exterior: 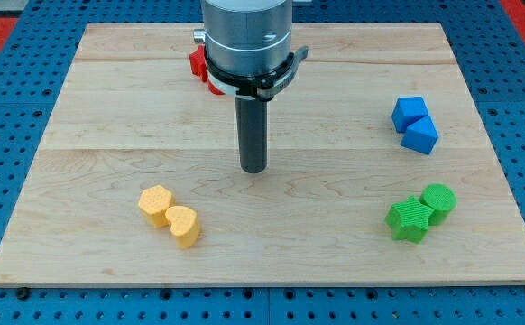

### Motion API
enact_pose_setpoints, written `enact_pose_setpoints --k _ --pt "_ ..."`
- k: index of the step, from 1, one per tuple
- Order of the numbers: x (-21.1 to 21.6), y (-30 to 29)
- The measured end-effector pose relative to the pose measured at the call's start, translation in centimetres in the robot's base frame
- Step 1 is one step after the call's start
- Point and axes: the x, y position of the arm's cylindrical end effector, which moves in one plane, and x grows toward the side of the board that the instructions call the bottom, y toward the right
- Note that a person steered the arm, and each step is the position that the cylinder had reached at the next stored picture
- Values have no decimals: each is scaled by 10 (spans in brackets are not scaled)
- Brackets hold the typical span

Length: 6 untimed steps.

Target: Place your arm left to the green star

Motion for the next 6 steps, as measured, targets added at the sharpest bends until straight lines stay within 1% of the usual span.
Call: enact_pose_setpoints --k 4,5,6 --pt "2 5" --pt "8 21" --pt "29 52"
